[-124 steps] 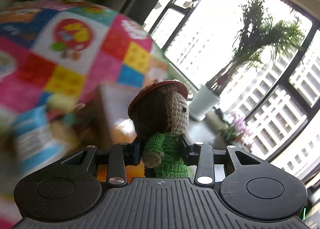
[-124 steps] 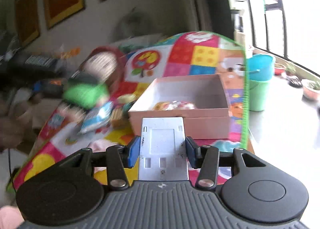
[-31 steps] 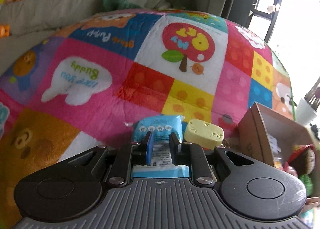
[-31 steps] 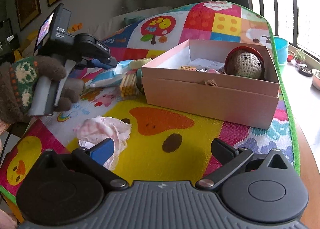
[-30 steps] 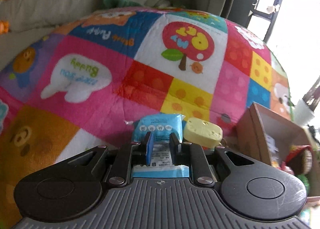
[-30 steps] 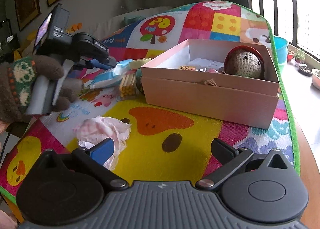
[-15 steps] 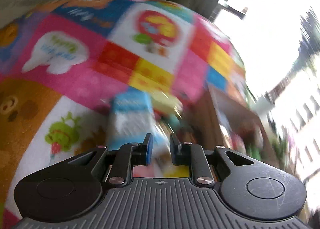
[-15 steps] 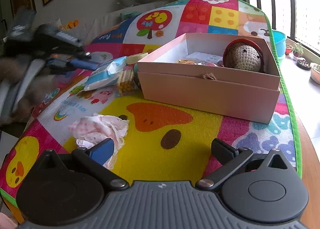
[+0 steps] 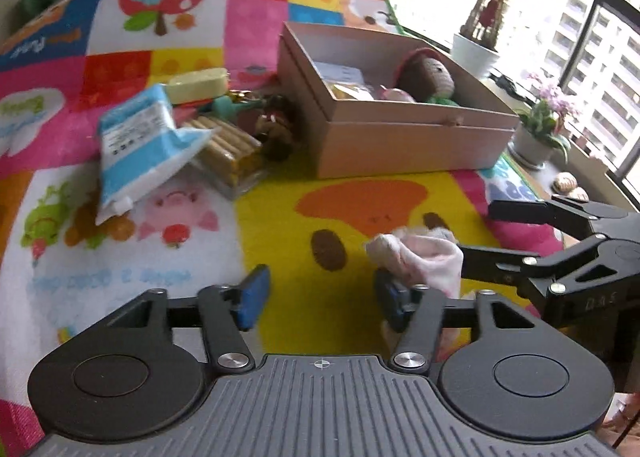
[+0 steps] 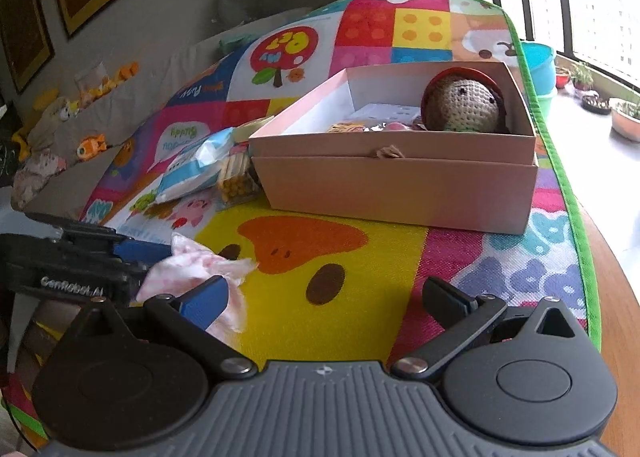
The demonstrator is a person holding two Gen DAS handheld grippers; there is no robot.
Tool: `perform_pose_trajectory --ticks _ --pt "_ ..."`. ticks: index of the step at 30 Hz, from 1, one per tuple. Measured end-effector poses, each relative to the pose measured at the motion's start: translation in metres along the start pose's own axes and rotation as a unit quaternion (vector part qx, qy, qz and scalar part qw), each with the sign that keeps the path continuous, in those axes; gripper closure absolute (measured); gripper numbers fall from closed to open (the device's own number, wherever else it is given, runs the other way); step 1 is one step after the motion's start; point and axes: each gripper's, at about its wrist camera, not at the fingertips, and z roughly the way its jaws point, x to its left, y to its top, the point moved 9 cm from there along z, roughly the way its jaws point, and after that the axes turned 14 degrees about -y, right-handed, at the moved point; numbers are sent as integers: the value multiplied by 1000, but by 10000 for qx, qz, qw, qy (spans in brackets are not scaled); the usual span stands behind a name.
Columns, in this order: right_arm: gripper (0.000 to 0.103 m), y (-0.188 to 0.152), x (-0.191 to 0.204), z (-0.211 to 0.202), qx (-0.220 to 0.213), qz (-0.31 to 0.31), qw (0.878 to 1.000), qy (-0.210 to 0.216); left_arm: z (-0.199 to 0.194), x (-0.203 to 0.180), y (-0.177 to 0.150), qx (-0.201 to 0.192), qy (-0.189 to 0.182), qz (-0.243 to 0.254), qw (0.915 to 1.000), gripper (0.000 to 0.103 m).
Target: Organize objects
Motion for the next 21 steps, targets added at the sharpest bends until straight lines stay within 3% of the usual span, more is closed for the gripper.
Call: perform_pose_trajectory --ticks 4,6,9,11,14,18,21 --pt "0 1 -5 -2 -40 223 9997 -6 -8 0 5 -97 59 -256 9996 44" --pt "0 2 -10 -3 -66 374 9993 -7 -26 8 20 -601 239 -527 9965 44" --pt "0 3 -15 -3 -83 530 9985 74 -60 38 53 -1600 789 -1125 9775 44" --pt "0 4 -15 -3 -86 562 9983 91 -67 61 72 -1871 1069 -1397 9664 44" --pt "0 4 -14 -5 -120 568 9983 97 -51 96 91 -1740 1488 -1629 9597 44" --pt "0 4 -15 -5 -119 589 9981 132 -12 129 93 -1203 1857 -1805 9584 39" --pt "0 3 -14 -5 -98 571 9982 168 2 145 78 -1057 1736 -2169 9548 36"
